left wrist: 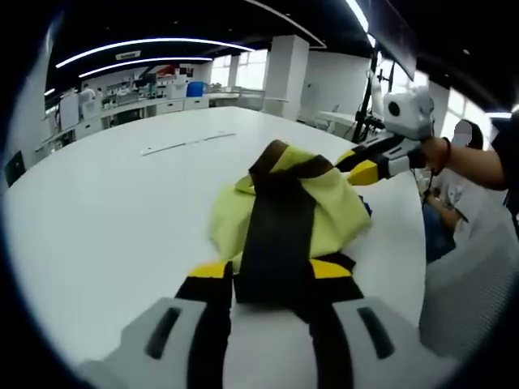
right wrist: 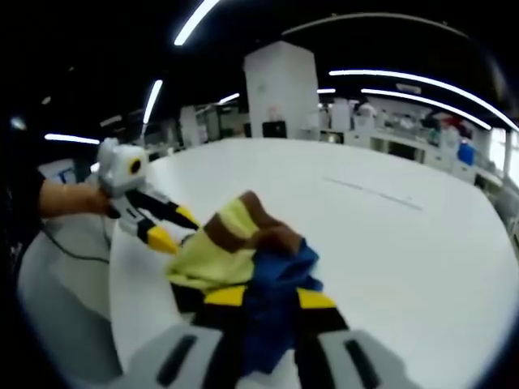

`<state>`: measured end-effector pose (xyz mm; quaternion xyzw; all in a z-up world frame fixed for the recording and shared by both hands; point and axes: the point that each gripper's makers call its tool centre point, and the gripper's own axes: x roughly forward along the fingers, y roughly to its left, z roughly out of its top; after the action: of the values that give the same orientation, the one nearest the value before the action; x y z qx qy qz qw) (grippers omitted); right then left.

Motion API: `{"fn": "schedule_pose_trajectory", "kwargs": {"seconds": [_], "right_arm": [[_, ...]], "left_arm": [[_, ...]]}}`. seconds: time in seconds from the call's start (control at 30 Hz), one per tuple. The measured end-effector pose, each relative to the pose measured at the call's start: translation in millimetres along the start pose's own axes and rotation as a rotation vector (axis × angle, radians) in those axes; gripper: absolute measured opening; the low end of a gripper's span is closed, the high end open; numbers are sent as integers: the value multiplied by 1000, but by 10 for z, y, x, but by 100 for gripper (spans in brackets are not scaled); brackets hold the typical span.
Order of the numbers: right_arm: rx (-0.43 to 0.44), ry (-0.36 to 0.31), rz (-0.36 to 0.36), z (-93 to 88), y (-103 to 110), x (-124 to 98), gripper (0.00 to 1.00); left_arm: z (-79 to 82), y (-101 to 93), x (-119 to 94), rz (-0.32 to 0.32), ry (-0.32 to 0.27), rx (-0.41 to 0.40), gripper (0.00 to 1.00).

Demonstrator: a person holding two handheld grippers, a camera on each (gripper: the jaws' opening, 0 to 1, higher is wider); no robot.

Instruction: Fold the garment on the visible template until the final outline fits inside the template.

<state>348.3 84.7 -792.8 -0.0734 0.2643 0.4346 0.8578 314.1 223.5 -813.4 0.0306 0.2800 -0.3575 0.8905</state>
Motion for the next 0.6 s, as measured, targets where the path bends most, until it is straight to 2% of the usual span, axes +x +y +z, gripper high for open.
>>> {"fn": "schedule_pose_trajectory", "kwargs": {"seconds": [0.1, 0.27, 0.33, 0.4, 0.53, 0.6], "right_arm": [[30, 4, 10, -7, 5, 41, 12], [42, 16, -1, -44, -29, 85, 6], [35, 18, 2, -42, -10, 87, 0], [28, 9, -3, -20, -5, 82, 0], [2, -5, -15, 22, -9, 39, 0], [-9, -8, -23, 39, -34, 6, 0]], "left_arm": [[-35, 32, 48, -13, 5, -19, 31], [-55, 54, 54, -16, 17, -53, 22], [-55, 85, 47, -13, 6, -63, 13], [-51, 57, 40, -20, 8, -85, 2], [-43, 67, 4, -4, 10, -61, 1], [15, 53, -52, 9, -12, -46, 1]]}}
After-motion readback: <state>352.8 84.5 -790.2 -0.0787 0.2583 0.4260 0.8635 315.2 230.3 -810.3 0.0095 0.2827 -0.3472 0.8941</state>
